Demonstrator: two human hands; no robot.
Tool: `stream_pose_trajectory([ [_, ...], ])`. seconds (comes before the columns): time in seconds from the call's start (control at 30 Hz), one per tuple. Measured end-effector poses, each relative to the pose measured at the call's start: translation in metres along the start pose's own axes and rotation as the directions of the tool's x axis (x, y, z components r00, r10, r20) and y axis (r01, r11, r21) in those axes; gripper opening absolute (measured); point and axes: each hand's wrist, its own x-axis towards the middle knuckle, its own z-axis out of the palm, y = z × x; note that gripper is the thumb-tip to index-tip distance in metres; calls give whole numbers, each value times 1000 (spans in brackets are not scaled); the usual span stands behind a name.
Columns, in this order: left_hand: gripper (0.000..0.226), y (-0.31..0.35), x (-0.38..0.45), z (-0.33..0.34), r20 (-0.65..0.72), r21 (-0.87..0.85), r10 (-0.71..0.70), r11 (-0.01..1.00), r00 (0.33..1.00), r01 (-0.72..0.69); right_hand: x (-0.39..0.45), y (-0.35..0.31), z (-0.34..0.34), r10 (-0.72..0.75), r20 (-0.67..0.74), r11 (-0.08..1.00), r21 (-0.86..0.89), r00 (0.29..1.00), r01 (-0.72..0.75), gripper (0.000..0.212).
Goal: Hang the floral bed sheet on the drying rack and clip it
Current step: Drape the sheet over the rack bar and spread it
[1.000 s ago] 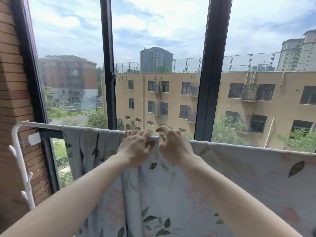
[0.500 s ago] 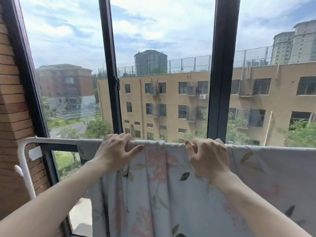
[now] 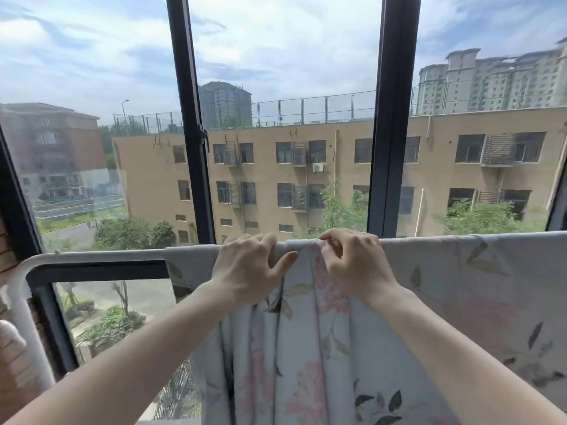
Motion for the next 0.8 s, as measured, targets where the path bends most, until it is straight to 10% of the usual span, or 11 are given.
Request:
stream_pose_trajectory([
  [0.33, 22, -62, -37, -8, -274, -247, -38, 968, 961, -32, 14, -13, 11, 101, 74, 982, -167, 992, -87, 51],
  [0.8, 2, -86, 4, -74, -156, -89, -56, 995, 986, 42, 25, -12, -9, 162, 196, 976, -176, 967, -128, 64],
])
